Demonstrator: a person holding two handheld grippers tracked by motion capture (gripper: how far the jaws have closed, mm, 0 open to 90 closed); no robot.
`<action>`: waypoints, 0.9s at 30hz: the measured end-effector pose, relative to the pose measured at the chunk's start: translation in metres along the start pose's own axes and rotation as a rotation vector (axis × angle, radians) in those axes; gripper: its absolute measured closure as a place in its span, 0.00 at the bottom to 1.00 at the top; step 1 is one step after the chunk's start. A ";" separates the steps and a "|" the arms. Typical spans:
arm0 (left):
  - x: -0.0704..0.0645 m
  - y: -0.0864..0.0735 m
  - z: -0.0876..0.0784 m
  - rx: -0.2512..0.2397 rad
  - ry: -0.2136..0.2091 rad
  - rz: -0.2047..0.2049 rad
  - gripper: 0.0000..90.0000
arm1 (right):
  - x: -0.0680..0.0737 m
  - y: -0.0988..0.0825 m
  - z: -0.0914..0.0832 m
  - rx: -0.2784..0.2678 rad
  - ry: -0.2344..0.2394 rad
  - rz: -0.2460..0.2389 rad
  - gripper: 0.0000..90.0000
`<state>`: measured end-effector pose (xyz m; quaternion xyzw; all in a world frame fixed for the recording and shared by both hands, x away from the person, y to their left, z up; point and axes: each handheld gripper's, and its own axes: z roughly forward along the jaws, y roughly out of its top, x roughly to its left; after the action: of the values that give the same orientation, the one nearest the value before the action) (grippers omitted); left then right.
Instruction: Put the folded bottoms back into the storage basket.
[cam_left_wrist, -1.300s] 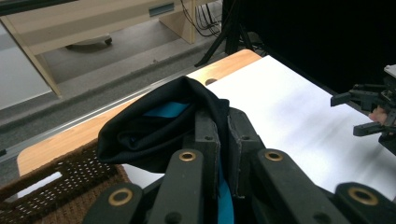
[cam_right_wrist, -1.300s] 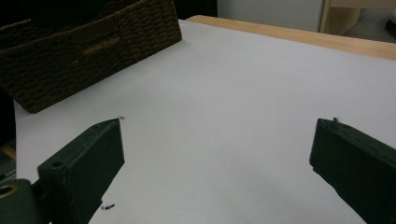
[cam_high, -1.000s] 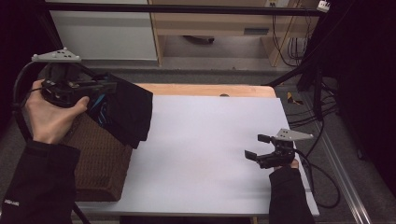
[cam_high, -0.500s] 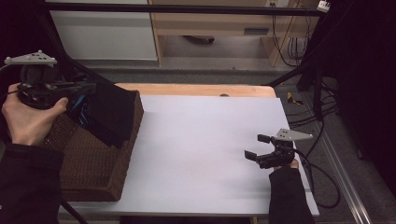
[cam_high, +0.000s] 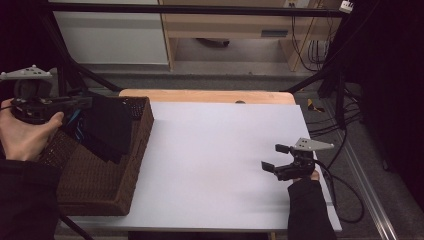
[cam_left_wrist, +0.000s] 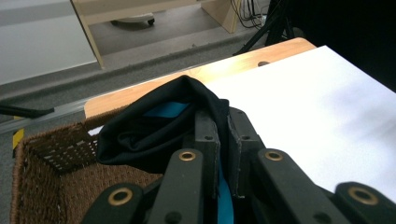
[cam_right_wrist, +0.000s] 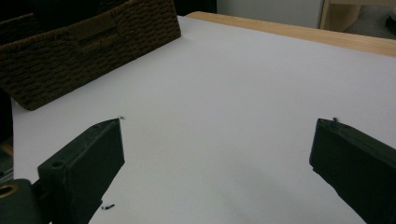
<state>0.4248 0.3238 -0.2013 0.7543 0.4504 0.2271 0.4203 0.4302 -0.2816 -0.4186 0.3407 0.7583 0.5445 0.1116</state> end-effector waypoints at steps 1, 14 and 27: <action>0.001 -0.002 0.001 0.002 0.001 -0.001 0.94 | 0.000 0.000 0.000 0.000 -0.001 0.001 0.04; 0.015 -0.029 0.016 0.058 0.022 -0.016 0.94 | 0.000 0.000 0.001 0.004 -0.002 0.000 0.04; 0.020 -0.053 0.035 0.089 -0.009 -0.052 0.94 | 0.000 -0.001 0.001 0.010 -0.003 0.000 0.04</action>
<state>0.4343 0.3389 -0.2653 0.7613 0.4775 0.1924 0.3942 0.4308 -0.2807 -0.4198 0.3418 0.7610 0.5401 0.1109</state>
